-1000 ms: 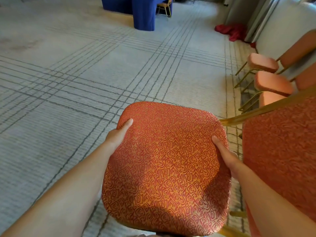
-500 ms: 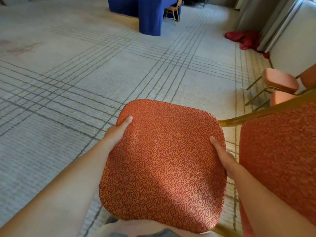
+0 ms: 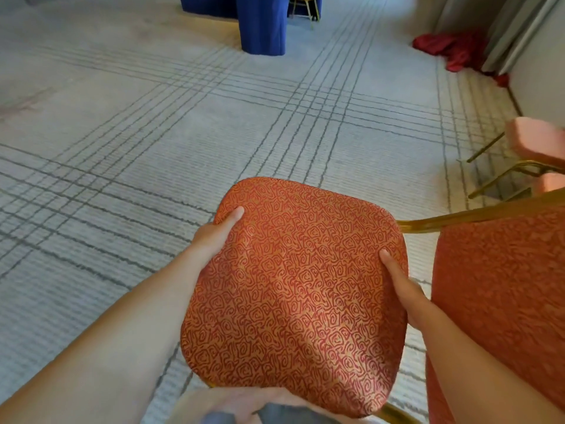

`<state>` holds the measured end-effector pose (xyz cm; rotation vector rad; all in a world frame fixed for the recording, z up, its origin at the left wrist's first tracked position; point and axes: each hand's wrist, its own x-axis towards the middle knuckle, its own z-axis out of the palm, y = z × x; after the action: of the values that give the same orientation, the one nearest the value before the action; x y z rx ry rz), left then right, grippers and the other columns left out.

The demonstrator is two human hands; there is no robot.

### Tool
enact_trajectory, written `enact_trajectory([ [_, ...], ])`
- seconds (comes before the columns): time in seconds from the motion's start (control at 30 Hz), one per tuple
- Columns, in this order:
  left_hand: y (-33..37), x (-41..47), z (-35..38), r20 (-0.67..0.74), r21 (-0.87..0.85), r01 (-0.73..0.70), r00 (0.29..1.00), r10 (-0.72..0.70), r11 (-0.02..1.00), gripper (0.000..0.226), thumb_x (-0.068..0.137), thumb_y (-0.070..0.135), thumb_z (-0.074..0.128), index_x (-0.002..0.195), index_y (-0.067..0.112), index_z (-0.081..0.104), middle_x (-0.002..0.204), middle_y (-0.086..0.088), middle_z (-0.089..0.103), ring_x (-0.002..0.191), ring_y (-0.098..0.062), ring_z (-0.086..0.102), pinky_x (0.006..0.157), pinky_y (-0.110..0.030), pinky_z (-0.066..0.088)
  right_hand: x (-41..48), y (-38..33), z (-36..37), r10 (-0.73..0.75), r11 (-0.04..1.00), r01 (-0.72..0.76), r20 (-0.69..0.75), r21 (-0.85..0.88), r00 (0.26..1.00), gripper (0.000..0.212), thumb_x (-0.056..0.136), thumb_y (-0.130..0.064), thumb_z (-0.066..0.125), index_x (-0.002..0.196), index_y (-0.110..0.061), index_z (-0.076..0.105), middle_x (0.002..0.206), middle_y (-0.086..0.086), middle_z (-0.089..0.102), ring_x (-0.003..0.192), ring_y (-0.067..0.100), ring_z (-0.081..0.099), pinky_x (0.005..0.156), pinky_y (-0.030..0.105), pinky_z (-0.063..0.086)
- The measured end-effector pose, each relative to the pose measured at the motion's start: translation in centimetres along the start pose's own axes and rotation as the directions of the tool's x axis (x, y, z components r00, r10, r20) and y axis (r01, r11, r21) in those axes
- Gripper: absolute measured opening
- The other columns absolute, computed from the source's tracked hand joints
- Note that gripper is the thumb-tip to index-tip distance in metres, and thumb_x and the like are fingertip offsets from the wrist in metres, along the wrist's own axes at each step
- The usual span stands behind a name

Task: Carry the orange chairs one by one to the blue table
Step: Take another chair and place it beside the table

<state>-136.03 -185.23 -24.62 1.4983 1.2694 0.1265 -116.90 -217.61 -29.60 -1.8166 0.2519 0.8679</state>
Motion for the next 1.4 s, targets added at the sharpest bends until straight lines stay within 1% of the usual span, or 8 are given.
enact_trajectory([
  [0.17, 9.7, 9.2, 1.1, 0.018, 0.016, -0.083, 0.996, 0.083, 0.996, 0.101, 0.063, 0.086, 0.057, 0.127, 0.008, 0.061, 0.124, -0.016, 0.064, 0.113, -0.030, 0.061, 0.102, -0.041, 0.046, 5.8, -10.2, 1.6, -0.056, 0.997, 0.058, -0.061, 0.041, 0.997, 0.090, 0.066, -0.076, 0.068, 0.131, -0.015, 0.060, 0.113, 0.008, 0.068, 0.103, 0.026, 0.064, 0.101, 0.038, 0.047],
  [0.4, 20.2, 20.7, 7.3, 0.099, 0.009, -0.085, 0.992, 0.083, 0.996, 0.092, 0.071, 0.079, 0.056, 0.130, 0.008, 0.059, 0.126, -0.016, 0.062, 0.115, -0.031, 0.059, 0.099, -0.035, 0.045, 17.2, -20.6, 0.4, -0.038, 0.998, 0.043, -0.118, 0.035, 0.992, 0.112, 0.036, -0.091, 0.069, 0.119, -0.015, 0.066, 0.110, 0.007, 0.072, 0.101, 0.028, 0.067, 0.103, 0.043, 0.048],
  [0.57, 28.8, 29.0, 13.0, 0.075, -0.004, -0.106, 0.992, 0.106, 0.994, 0.088, 0.072, 0.079, 0.055, 0.125, 0.010, 0.063, 0.123, -0.016, 0.064, 0.113, -0.030, 0.061, 0.102, -0.037, 0.045, 27.7, -29.9, -1.7, -0.066, 0.998, 0.066, -0.121, 0.000, 0.991, 0.112, 0.039, -0.092, 0.068, 0.123, -0.019, 0.066, 0.110, 0.005, 0.072, 0.103, 0.027, 0.067, 0.104, 0.044, 0.047],
  [0.73, 35.3, 36.2, 16.8, 0.078, 0.029, -0.039, 0.996, 0.037, 0.999, 0.124, 0.038, 0.101, 0.047, 0.123, 0.012, 0.065, 0.119, -0.014, 0.067, 0.109, -0.029, 0.064, 0.103, -0.042, 0.046, 36.6, -37.5, -3.3, -0.029, 1.000, 0.028, -0.072, -0.009, 0.997, 0.111, 0.037, -0.093, 0.068, 0.126, -0.026, 0.064, 0.113, 0.004, 0.072, 0.106, 0.029, 0.066, 0.106, 0.047, 0.044],
  [0.93, 41.4, 44.3, 18.5, 0.042, 0.001, -0.013, 0.999, 0.013, 1.000, 0.091, 0.064, 0.084, 0.058, 0.119, 0.012, 0.066, 0.115, -0.013, 0.068, 0.104, -0.027, 0.065, 0.099, -0.039, 0.049, 44.2, -44.4, -0.4, -0.007, 1.000, 0.006, -0.030, -0.017, 1.000, 0.098, 0.044, -0.087, 0.071, 0.119, -0.024, 0.067, 0.105, 0.005, 0.074, 0.100, 0.028, 0.068, 0.102, 0.046, 0.049],
  [1.1, 46.6, 53.4, 19.8, 0.050, 0.003, 0.006, 0.999, -0.006, 1.000, 0.095, 0.061, 0.085, 0.059, 0.119, 0.011, 0.065, 0.113, -0.012, 0.069, 0.101, -0.027, 0.065, 0.097, -0.039, 0.049, 52.8, -50.2, 2.4, 0.015, 1.000, -0.015, -0.033, -0.008, 0.999, 0.117, 0.031, -0.093, 0.069, 0.126, -0.026, 0.064, 0.112, 0.004, 0.072, 0.105, 0.029, 0.066, 0.105, 0.046, 0.046],
  [1.27, 54.6, 64.4, 19.9, 0.086, 0.021, -0.009, 0.996, 0.007, 1.000, 0.107, 0.052, 0.090, 0.059, 0.123, 0.011, 0.062, 0.116, -0.012, 0.068, 0.103, -0.029, 0.064, 0.098, -0.041, 0.049, 60.6, -58.2, 6.8, 0.017, 1.000, -0.016, -0.049, 0.013, 0.999, 0.115, 0.034, -0.094, 0.066, 0.126, -0.024, 0.062, 0.115, 0.008, 0.070, 0.107, 0.031, 0.064, 0.106, 0.048, 0.045],
  [1.4, 62.7, 72.5, 19.5, 0.067, 0.041, -0.085, 0.994, 0.082, 0.996, 0.098, 0.062, 0.086, 0.057, 0.123, 0.010, 0.063, 0.118, -0.013, 0.066, 0.107, -0.029, 0.063, 0.098, -0.038, 0.048, 66.3, -66.6, 9.7, -0.032, 0.998, 0.035, -0.073, 0.047, 0.997, 0.115, 0.032, -0.094, 0.067, 0.124, -0.026, 0.064, 0.113, 0.007, 0.071, 0.107, 0.030, 0.065, 0.105, 0.048, 0.046],
])
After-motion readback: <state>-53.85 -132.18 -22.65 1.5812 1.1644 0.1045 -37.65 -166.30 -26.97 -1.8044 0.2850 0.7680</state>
